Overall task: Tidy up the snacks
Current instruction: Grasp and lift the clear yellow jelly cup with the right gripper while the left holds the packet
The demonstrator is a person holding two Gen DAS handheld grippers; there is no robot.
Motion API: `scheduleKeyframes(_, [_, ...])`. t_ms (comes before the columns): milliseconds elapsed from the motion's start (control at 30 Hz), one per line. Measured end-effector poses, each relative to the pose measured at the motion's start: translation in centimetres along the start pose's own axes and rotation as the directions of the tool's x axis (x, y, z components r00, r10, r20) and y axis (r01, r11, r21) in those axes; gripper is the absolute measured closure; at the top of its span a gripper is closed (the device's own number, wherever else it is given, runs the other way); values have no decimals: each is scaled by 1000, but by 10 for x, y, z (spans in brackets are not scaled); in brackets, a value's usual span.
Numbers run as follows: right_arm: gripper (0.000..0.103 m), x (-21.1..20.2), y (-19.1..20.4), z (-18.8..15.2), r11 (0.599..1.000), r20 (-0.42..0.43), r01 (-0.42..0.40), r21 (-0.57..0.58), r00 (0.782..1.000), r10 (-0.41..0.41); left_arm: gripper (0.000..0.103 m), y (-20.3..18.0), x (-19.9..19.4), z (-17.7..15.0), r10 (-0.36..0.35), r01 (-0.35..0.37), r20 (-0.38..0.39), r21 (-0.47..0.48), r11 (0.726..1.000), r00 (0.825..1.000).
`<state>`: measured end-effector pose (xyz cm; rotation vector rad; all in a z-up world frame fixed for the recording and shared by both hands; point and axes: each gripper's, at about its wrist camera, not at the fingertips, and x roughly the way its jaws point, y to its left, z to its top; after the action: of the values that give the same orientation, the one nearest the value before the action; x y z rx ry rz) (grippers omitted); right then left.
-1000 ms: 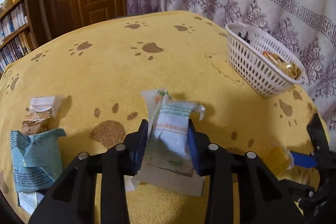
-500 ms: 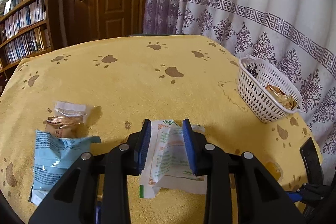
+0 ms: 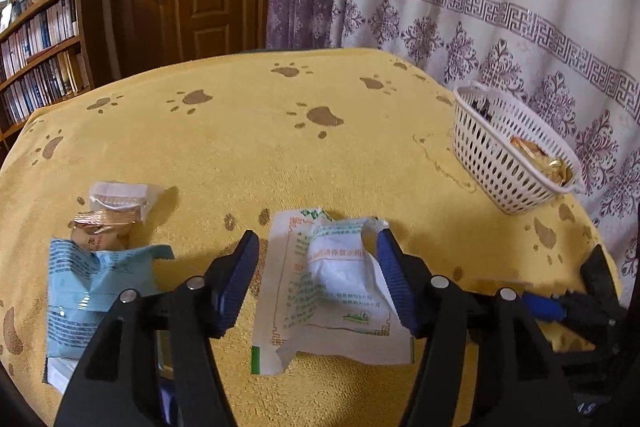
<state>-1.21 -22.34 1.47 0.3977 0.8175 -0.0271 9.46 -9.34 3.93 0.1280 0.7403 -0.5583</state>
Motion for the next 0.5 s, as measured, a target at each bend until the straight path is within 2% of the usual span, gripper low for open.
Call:
scheduleKeyframes(33, [52,2,2,1,1000,3,19,-14,1000,-19,40,-1,2,-1,-4,4,-3,4,1000,1000])
scheduleKeyframes(100, [56,5,6,1,997,10,57,-48,998,-57,40,-3,4,-2,-9,9,-8,14,1000,1000])
scheduleKeyframes(500, [59,8,12,4,980,41,139,-144,990,-134,40,-11,18,-3,-23,26,-54,56,998,998])
